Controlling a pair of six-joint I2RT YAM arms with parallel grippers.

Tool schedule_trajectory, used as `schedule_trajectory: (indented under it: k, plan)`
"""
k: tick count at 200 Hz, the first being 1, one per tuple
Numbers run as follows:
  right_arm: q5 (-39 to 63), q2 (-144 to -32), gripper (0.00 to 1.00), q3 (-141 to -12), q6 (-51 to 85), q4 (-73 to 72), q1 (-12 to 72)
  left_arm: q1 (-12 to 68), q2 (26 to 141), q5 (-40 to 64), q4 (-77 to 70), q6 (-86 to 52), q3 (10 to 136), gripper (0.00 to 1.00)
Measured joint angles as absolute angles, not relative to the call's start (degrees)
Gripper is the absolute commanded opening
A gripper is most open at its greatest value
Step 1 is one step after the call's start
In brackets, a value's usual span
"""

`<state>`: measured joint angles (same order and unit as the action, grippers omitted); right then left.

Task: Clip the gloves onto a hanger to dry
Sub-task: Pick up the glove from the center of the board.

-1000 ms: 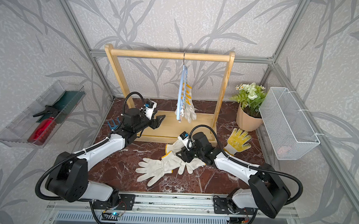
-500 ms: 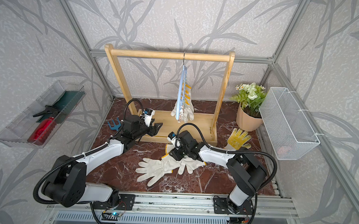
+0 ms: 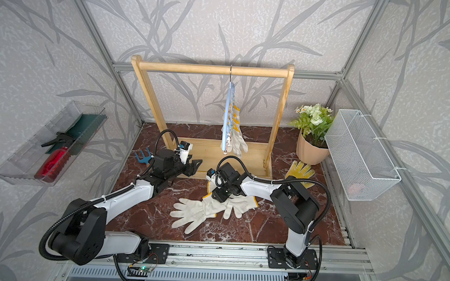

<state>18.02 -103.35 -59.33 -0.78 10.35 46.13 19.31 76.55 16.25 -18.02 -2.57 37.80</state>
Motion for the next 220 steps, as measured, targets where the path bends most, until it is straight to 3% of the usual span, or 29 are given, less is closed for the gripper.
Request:
schedule_trajectory:
  k: [55,88,130,220]
  plan:
    - [23.66,-104.66,0.0,-59.27,-0.36,10.41,45.21,19.31,76.64,22.59,-17.72,-2.57,37.54,0.64]
    - [29.41,-101.49,0.0,-54.81,0.93,5.78,40.38,19.31,76.62,27.77,-16.88,-2.0,37.54,0.64]
    - [37.19,-87.72,0.0,-46.26,1.41,-0.64,32.86,19.25,76.58,39.35,-14.0,-0.84,37.76,0.65]
    - [43.81,-80.86,0.0,-44.23,0.6,-12.45,31.16,19.27,76.58,57.36,-17.76,-3.27,37.98,0.63]
